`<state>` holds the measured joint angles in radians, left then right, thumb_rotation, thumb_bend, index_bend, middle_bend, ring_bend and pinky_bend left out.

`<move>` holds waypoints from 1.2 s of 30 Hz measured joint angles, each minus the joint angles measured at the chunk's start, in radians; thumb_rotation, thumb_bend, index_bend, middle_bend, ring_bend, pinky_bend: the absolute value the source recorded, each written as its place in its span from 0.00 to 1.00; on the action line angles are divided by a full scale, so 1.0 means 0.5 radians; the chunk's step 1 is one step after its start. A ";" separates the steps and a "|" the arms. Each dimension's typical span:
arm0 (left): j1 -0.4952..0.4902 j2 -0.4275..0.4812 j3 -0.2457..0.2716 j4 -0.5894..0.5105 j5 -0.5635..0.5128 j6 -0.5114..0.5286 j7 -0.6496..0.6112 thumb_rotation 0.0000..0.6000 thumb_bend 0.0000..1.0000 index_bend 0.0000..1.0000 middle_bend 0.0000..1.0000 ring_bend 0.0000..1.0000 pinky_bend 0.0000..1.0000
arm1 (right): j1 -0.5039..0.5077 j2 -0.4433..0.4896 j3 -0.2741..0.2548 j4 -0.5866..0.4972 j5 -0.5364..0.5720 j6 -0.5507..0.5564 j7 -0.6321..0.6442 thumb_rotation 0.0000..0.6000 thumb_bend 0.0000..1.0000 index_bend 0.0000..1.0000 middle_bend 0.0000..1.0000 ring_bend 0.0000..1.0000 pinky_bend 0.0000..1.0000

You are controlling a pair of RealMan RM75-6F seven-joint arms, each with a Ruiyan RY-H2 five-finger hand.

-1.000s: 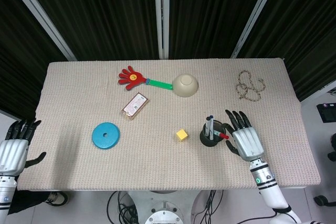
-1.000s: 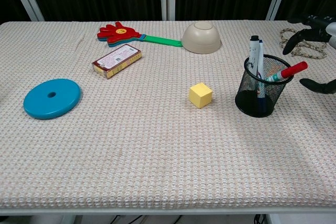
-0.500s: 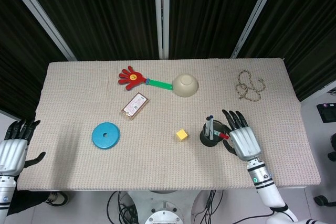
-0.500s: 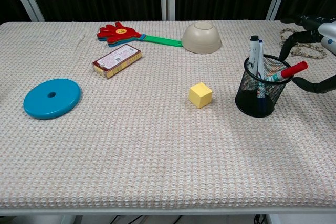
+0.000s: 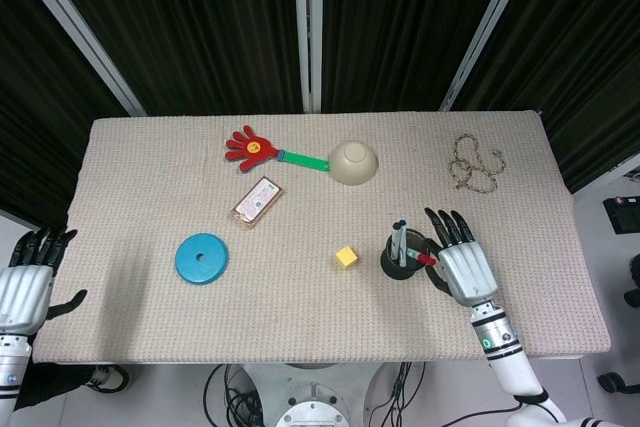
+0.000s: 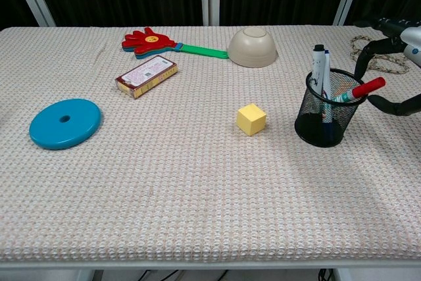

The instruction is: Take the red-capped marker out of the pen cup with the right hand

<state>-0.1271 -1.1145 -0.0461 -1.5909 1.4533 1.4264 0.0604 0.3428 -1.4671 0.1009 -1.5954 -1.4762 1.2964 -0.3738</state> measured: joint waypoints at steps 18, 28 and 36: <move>0.000 0.000 0.001 0.004 -0.008 -0.009 -0.012 1.00 0.17 0.12 0.07 0.00 0.03 | 0.000 -0.025 0.000 0.021 0.004 0.040 -0.003 1.00 0.31 0.57 0.01 0.00 0.00; -0.002 0.002 0.005 0.000 -0.012 -0.020 -0.007 1.00 0.17 0.12 0.07 0.00 0.03 | -0.005 -0.009 0.004 0.010 -0.036 0.089 0.056 1.00 0.32 0.62 0.02 0.00 0.00; -0.001 0.006 0.005 -0.021 -0.031 -0.028 0.032 1.00 0.17 0.12 0.07 0.00 0.03 | -0.042 0.078 0.029 -0.075 -0.138 0.256 0.180 1.00 0.32 0.64 0.04 0.00 0.00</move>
<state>-0.1276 -1.1117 -0.0438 -1.6013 1.4376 1.4124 0.0765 0.3219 -1.4283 0.1153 -1.6331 -1.5452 1.4242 -0.2838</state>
